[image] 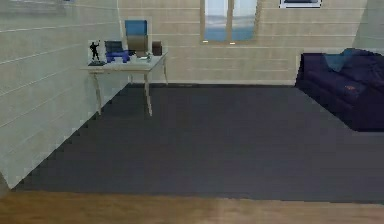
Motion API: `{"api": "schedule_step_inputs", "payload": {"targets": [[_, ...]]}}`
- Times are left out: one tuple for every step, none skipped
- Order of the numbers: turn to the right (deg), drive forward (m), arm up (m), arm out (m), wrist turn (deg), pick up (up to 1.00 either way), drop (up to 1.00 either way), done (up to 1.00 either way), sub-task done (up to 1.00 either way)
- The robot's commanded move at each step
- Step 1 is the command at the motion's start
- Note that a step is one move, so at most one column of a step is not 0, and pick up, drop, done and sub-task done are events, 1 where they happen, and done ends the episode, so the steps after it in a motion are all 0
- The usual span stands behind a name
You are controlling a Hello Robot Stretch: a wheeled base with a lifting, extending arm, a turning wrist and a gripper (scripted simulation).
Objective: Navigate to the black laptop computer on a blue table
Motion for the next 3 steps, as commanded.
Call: {"api": "schedule_step_inputs", "payload": {"targets": [[0.0, 1.0, 0.0, 0.0, 0.0, 0.0, 0.0, 0.0, 0.0], [0.0, 1.0, 0.0, 0.0, 0.0, 0.0, 0.0, 0.0, 0.0], [0.0, 0.85, 0.0, 0.0, 0.0, 0.0, 0.0, 0.0, 0.0]]}}
